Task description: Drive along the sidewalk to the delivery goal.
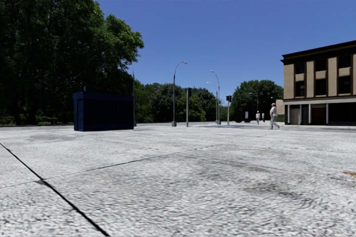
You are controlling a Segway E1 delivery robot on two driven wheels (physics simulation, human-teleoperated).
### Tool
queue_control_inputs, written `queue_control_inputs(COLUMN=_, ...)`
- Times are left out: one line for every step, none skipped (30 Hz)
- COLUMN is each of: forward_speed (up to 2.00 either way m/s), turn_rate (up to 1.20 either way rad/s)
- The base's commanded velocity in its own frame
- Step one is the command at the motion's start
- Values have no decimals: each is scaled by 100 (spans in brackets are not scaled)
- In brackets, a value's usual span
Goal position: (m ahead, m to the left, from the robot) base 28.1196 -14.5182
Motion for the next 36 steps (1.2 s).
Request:
queue_control_inputs(forward_speed=200, turn_rate=0)
queue_control_inputs(forward_speed=200, turn_rate=0)
queue_control_inputs(forward_speed=200, turn_rate=0)
queue_control_inputs(forward_speed=200, turn_rate=0)
queue_control_inputs(forward_speed=200, turn_rate=0)
queue_control_inputs(forward_speed=200, turn_rate=0)
queue_control_inputs(forward_speed=200, turn_rate=0)
queue_control_inputs(forward_speed=200, turn_rate=0)
queue_control_inputs(forward_speed=200, turn_rate=0)
queue_control_inputs(forward_speed=200, turn_rate=0)
queue_control_inputs(forward_speed=200, turn_rate=0)
queue_control_inputs(forward_speed=200, turn_rate=0)
queue_control_inputs(forward_speed=200, turn_rate=0)
queue_control_inputs(forward_speed=200, turn_rate=0)
queue_control_inputs(forward_speed=200, turn_rate=0)
queue_control_inputs(forward_speed=200, turn_rate=0)
queue_control_inputs(forward_speed=200, turn_rate=0)
queue_control_inputs(forward_speed=200, turn_rate=0)
queue_control_inputs(forward_speed=200, turn_rate=0)
queue_control_inputs(forward_speed=200, turn_rate=0)
queue_control_inputs(forward_speed=200, turn_rate=0)
queue_control_inputs(forward_speed=200, turn_rate=0)
queue_control_inputs(forward_speed=200, turn_rate=0)
queue_control_inputs(forward_speed=200, turn_rate=0)
queue_control_inputs(forward_speed=200, turn_rate=0)
queue_control_inputs(forward_speed=200, turn_rate=0)
queue_control_inputs(forward_speed=200, turn_rate=0)
queue_control_inputs(forward_speed=200, turn_rate=0)
queue_control_inputs(forward_speed=200, turn_rate=0)
queue_control_inputs(forward_speed=200, turn_rate=0)
queue_control_inputs(forward_speed=200, turn_rate=0)
queue_control_inputs(forward_speed=200, turn_rate=0)
queue_control_inputs(forward_speed=200, turn_rate=0)
queue_control_inputs(forward_speed=200, turn_rate=0)
queue_control_inputs(forward_speed=200, turn_rate=0)
queue_control_inputs(forward_speed=200, turn_rate=0)
